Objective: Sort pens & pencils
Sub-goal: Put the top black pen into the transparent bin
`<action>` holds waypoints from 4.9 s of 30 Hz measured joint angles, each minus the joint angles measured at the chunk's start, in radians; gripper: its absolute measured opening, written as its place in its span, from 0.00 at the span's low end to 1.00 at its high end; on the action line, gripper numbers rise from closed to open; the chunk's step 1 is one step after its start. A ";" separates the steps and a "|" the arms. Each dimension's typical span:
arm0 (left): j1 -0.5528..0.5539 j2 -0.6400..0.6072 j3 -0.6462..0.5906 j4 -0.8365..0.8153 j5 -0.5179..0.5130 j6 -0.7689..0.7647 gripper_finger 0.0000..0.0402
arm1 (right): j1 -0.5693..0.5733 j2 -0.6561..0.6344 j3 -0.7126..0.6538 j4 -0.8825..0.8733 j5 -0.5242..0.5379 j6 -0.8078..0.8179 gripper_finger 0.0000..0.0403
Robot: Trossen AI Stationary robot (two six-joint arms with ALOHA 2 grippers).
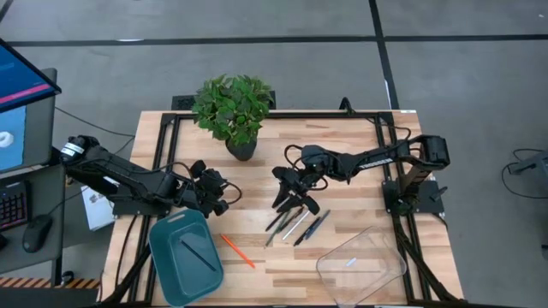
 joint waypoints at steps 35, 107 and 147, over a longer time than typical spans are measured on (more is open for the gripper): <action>0.000 0.000 0.000 -0.009 0.003 -0.034 0.16 | 0.034 0.084 0.003 -0.612 0.548 -0.430 0.36; 0.000 0.000 0.000 -0.028 0.011 -0.049 0.16 | 0.061 0.234 0.000 -0.385 0.561 -0.365 0.23; 0.000 0.000 0.000 -0.085 0.011 -0.083 0.16 | 0.052 0.235 -0.001 -0.357 0.557 -0.365 0.19</action>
